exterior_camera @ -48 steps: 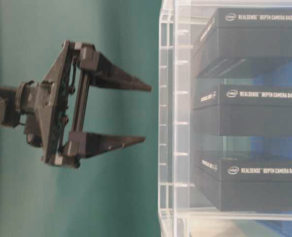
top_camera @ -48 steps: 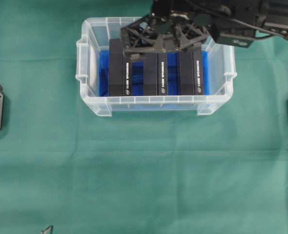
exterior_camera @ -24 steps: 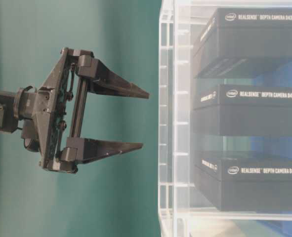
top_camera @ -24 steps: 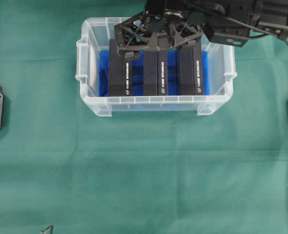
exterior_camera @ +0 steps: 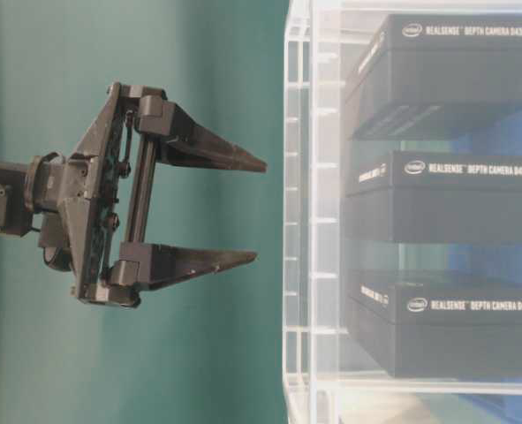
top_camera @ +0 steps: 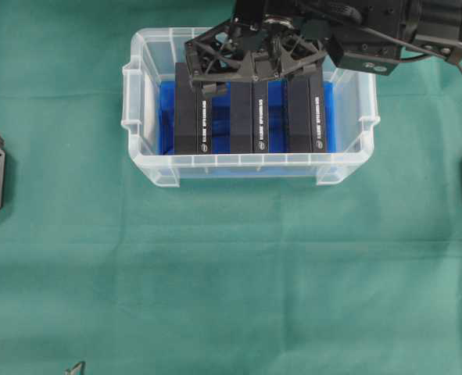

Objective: Take the box out of the case with the right arm.
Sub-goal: 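Move the open right gripper over the middle black box, then lower the right gripper around the middle box and close on it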

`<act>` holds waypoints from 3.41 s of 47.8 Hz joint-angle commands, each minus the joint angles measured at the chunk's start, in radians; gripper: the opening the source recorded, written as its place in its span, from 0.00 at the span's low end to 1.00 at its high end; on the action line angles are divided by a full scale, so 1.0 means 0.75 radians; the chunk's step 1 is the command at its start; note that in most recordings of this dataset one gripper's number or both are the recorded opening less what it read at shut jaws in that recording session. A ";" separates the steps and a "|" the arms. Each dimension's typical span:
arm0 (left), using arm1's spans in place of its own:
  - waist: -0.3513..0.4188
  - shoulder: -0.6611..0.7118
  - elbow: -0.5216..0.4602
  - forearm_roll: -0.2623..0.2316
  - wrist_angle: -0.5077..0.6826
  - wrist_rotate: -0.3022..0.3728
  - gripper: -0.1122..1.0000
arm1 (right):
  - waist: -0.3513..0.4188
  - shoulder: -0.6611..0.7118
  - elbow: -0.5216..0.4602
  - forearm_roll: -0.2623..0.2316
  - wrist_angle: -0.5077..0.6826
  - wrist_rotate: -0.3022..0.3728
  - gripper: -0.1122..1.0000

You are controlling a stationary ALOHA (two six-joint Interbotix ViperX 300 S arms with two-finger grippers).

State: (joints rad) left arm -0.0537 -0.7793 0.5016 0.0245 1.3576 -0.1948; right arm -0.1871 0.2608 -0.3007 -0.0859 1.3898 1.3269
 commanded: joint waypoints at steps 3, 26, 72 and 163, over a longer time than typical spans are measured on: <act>-0.002 0.004 -0.035 0.004 -0.004 0.002 0.12 | 0.006 -0.029 -0.018 -0.002 0.004 0.002 0.93; -0.004 0.004 -0.037 0.004 -0.004 0.002 0.12 | 0.004 -0.029 -0.016 0.002 0.004 0.008 0.93; -0.002 0.004 -0.035 0.004 -0.004 0.002 0.12 | 0.004 -0.027 -0.016 0.006 0.004 0.035 0.93; -0.002 0.004 -0.027 0.014 -0.016 0.004 0.12 | -0.006 0.092 0.305 0.082 -0.366 0.176 0.93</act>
State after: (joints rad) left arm -0.0522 -0.7793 0.5016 0.0322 1.3514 -0.1933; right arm -0.1902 0.3513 -0.0614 -0.0261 1.1183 1.4527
